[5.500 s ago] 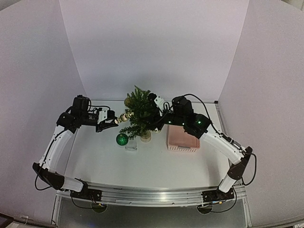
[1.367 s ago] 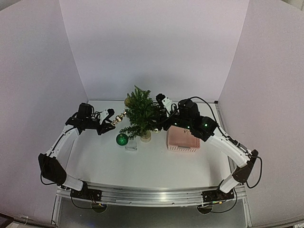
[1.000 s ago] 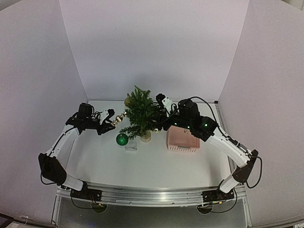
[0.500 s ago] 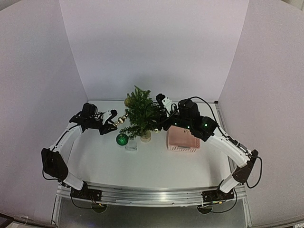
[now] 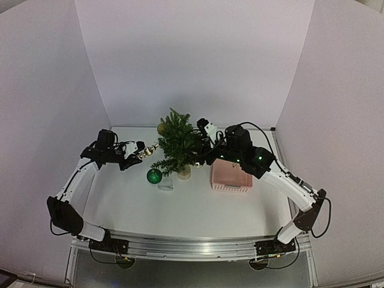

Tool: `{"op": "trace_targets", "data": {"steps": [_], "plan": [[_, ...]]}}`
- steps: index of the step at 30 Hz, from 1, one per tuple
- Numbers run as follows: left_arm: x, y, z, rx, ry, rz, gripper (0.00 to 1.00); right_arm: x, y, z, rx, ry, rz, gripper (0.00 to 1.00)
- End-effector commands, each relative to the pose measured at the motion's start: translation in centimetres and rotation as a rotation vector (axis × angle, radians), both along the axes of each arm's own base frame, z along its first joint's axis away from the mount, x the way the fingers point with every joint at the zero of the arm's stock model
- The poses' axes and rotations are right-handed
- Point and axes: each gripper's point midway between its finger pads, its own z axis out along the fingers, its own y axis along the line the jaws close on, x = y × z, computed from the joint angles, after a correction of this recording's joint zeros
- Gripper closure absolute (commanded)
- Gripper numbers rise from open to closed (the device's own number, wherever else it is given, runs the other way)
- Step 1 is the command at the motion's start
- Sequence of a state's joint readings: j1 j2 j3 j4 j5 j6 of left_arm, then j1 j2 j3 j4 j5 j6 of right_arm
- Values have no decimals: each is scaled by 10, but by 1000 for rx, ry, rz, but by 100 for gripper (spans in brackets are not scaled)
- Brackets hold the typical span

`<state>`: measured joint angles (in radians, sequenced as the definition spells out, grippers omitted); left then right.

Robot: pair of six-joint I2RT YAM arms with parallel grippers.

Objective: Decorate the small christmas tree

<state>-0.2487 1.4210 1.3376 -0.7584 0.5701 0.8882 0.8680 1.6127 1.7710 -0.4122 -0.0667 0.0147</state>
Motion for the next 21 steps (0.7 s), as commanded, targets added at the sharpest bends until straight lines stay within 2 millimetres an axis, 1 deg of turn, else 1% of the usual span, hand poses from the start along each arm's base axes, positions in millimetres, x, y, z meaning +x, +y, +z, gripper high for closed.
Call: {"op": "trace_targets", "data": {"steps": [1,4,8,10,13,17,19,21], "plan": [[-20,13,44,103,-260,-98,98,-4,2,28,59,-32,31,28],[-31,13,56,100,-307,-132,97,-2,15,28,78,-4,60,29],[-55,5,76,46,-321,-219,97,-3,35,31,119,43,125,30],[-67,-1,90,-9,-315,-252,96,-4,43,29,126,60,158,29],[-82,-8,102,-67,-315,-303,94,-4,53,21,120,80,183,29],[-96,-11,109,-79,-372,-379,94,-8,67,13,122,106,234,32],[-101,-12,109,-66,-413,-413,94,-10,71,11,127,113,259,35],[-105,-11,104,-29,-453,-457,94,-15,75,12,129,111,297,37]]}}
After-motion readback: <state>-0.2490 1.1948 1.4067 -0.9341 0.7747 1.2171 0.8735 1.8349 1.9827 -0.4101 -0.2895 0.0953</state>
